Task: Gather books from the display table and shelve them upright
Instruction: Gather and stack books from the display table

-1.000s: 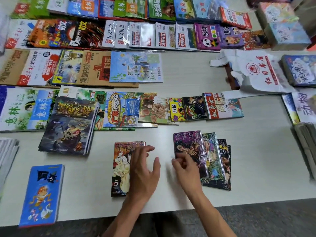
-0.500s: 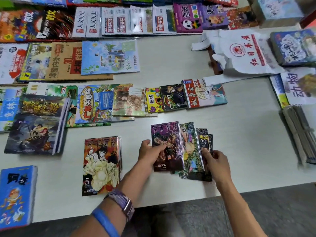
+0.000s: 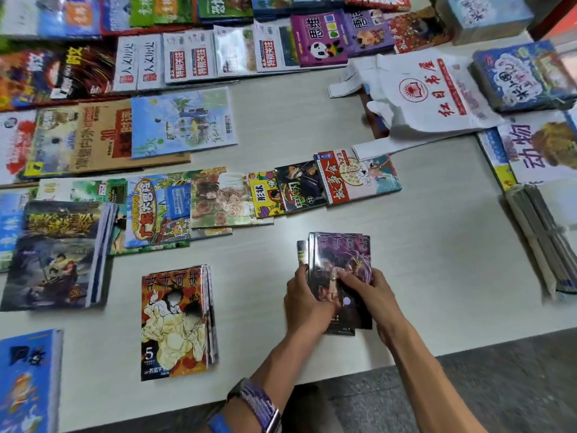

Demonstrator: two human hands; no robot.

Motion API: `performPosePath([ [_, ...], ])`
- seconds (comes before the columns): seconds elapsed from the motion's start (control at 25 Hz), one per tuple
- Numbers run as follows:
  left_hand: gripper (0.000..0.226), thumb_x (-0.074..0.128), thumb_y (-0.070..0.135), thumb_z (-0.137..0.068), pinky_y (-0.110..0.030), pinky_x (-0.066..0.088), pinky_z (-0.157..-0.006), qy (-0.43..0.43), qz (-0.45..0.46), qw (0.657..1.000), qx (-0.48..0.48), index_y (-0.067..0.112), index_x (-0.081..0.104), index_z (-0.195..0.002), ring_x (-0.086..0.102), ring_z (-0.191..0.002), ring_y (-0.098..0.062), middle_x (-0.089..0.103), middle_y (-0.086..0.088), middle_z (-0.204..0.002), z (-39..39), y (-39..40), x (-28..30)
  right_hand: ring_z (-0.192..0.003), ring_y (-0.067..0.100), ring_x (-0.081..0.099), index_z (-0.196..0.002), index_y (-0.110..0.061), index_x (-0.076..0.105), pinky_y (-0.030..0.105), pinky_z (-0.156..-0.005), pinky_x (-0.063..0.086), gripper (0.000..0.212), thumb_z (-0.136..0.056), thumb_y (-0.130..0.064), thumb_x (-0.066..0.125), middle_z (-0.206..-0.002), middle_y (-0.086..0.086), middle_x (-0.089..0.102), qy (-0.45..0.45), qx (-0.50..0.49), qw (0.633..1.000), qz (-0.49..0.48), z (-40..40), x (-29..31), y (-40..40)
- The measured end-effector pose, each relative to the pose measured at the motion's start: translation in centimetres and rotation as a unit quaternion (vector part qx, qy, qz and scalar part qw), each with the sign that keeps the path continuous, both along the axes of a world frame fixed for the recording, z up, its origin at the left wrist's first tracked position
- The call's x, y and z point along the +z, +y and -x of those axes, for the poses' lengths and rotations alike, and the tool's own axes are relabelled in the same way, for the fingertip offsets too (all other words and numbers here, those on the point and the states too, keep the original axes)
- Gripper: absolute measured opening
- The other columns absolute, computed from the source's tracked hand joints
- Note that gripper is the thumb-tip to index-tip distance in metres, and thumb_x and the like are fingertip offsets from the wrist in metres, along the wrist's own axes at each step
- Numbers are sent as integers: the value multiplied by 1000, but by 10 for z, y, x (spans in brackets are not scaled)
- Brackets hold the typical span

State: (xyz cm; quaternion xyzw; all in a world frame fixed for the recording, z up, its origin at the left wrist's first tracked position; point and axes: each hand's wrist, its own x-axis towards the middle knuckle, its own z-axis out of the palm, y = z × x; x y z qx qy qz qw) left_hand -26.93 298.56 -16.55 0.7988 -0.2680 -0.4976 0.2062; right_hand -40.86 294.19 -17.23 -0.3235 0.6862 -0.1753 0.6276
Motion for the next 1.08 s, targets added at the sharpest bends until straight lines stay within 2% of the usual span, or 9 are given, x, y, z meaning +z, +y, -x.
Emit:
performPosePath([
  [0.2, 100, 90, 40, -55, -46, 55, -97, 149, -44, 973, 173, 24, 40, -140, 66, -109, -26, 64, -4, -126, -39, 0, -3, -87, 20, 78, -116, -19, 65, 42, -82, 63, 62, -65, -47, 88, -106, 5, 78, -13, 47, 999, 4, -23, 1, 8],
  [0.32, 76, 88, 40, -57, -46, 56, -94, 146, -43, 973, 172, 23, 55, -124, 68, -103, -24, 67, -4, -117, -53, 12, -4, -96, 25, 74, -115, -22, 65, 44, -85, 62, 64, -62, -54, 84, -112, 9, 72, 15, 89, 996, 29, -43, -1, 16],
  [0.44, 66, 85, 36, -66, -39, 54, -93, 96, -18, 974, 203, 27, 51, -122, 59, -107, -20, 50, 0, -122, -53, 37, -9, -105, 29, 69, -105, -27, 71, 47, -95, 56, 54, -61, -59, 80, -114, 10, 68, 58, 143, 986, 67, -60, -6, 19],
  [0.56, 54, 88, 28, -69, -28, 56, -71, 146, 27, 947, 284, 33, 49, -107, 68, -96, -18, 62, 1, -114, -57, 58, -8, -106, 18, 68, -107, -33, 72, 37, -95, 57, 46, -66, -53, 81, -124, 4, 58, 43, 179, 978, 96, -71, -3, 24],
  [0.68, 55, 88, 16, -72, -29, 58, -64, 200, 49, 924, 321, 37, 51, -107, 74, -86, -16, 74, 3, -101, -69, 69, -2, -95, 5, 72, -114, -43, 65, 28, -87, 58, 52, -66, -55, 80, -114, -6, 73, 1, 201, 976, 86, -80, 6, 28],
  [0.76, 58, 84, 7, -74, -26, 59, -65, 221, 92, 917, 320, 35, 55, -116, 75, -86, -13, 78, 5, -98, -80, 75, 2, -92, 4, 74, -121, -43, 54, 33, -89, 59, 67, -61, -58, 83, -112, -7, 74, -23, 200, 978, 61, -88, 12, 30],
  [0.88, 62, 85, 4, -71, -17, 58, -66, 222, 164, 925, 262, 35, 61, -118, 74, -89, -4, 78, 13, -99, -104, 82, 11, -100, 11, 73, -136, -38, 42, 29, -83, 61, 85, -64, -40, 88, -119, -3, 70, -102, 164, 978, 83, -99, 25, 31],
  [0.96, 64, 86, 8, -64, -13, 56, -70, 188, 197, 939, 210, 35, 60, -115, 72, -92, -1, 76, 17, -100, -121, 82, 15, -98, 9, 72, -133, -39, 47, 21, -76, 58, 76, -68, -28, 83, -111, -10, 72, -125, 190, 964, 135, -106, 33, 30],
  [1.08, 69, 81, -6, -66, -16, 54, -79, 113, 245, 955, 125, 33, 53, -116, 67, -97, -10, 72, 12, -100, -139, 83, 9, -87, 4, 66, -115, -35, 50, 18, -73, 53, 57, -68, -10, 70, -98, -10, 68, -110, 264, 936, 206, -117, 38, 36],
])
